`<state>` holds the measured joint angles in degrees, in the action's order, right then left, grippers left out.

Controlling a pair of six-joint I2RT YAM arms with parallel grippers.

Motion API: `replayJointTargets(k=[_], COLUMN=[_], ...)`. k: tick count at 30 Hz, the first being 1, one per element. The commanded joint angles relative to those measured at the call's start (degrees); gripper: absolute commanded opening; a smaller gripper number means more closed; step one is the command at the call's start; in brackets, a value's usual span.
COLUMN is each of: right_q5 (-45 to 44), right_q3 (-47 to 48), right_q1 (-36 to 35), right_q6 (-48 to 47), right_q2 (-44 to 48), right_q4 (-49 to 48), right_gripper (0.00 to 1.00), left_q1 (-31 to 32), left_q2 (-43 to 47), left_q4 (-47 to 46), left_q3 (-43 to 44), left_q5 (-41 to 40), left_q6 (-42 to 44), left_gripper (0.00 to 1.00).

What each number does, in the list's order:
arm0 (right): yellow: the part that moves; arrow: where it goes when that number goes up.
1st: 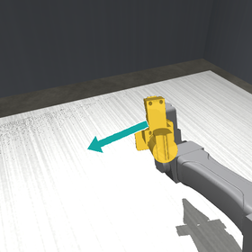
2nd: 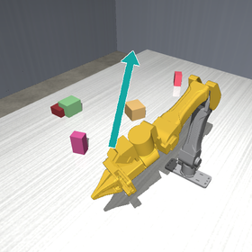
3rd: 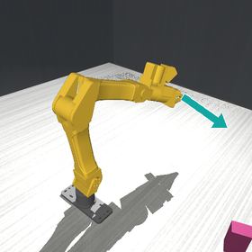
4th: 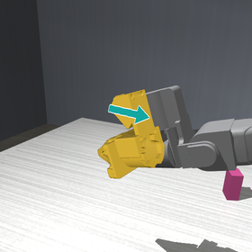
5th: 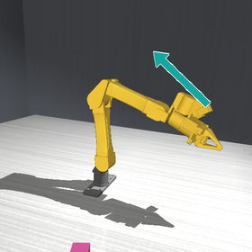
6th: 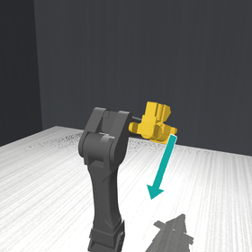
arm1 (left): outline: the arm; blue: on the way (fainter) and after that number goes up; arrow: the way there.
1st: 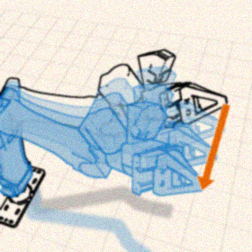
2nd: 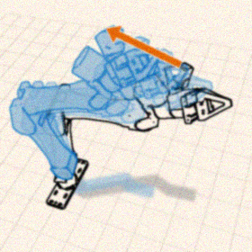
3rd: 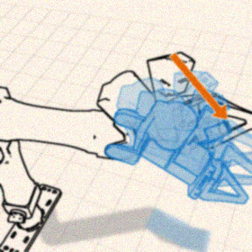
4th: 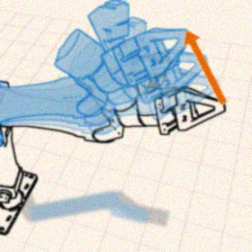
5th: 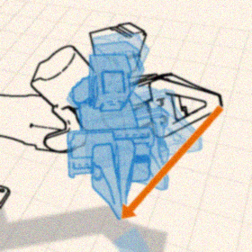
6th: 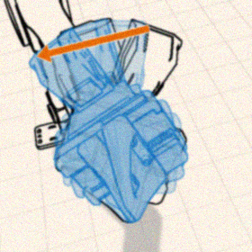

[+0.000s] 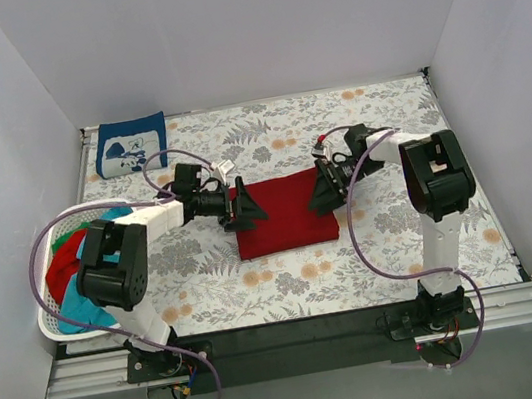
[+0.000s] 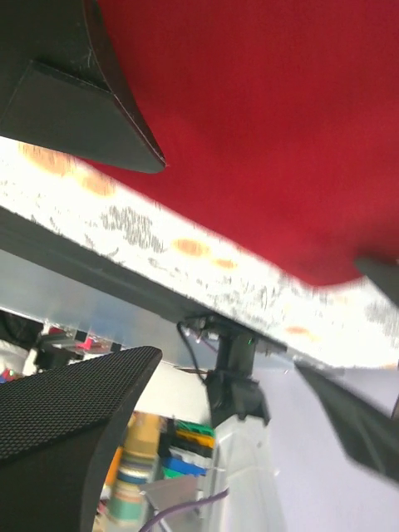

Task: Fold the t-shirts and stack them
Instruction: Fold the tshirt

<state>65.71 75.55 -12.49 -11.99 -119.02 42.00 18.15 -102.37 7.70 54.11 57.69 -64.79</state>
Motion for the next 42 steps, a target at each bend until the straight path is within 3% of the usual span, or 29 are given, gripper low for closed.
replayJointTargets(k=[1,5,9,15,25,31,36,42], right_q5=[1.34,3.54,2.41,-1.28,-5.77,-6.21,-14.11,-19.91], right_q3=[-1.54,-3.47,-5.76,-9.45,-11.83,-0.6,8.02,9.44], right_q1=[-1.65,-5.96,-9.21,-4.31,3.43,4.67,3.71,-0.24], right_q6=[1.26,3.11,3.99,1.54,-3.39,-9.88,-15.34,-16.49], right_q2=[7.12,8.19,3.9,-4.11,-4.38,-0.87,4.57,8.18], right_q4=[-0.16,-1.47,-4.12,-3.85,-1.75,9.55,13.02,11.98], right_gripper=[0.98,0.98,0.98,0.98,0.98,0.98,0.98,0.96], left_q1=[2.32,6.18,6.9,5.23,1.71,0.75,-0.66,-4.44], left_q2=[8.84,11.49,8.25,-0.19,0.84,7.08,14.12,17.19], left_q4=[2.4,-0.05,-4.44,-6.21,6.7,13.9,19.44,19.37], left_q3=[2.5,-1.19,-6.46,-10.16,-4.1,0.99,7.23,15.32], left_q5=[3.92,2.52,-0.38,-3.73,-3.64,-2.23,-10.73,-24.1], left_q6=[0.46,-2.26,-6.21,-3.15,9.77,14.07,15.93,11.55], left_gripper=[0.86,0.86,0.87,0.88,0.89,0.89,0.93,0.93])
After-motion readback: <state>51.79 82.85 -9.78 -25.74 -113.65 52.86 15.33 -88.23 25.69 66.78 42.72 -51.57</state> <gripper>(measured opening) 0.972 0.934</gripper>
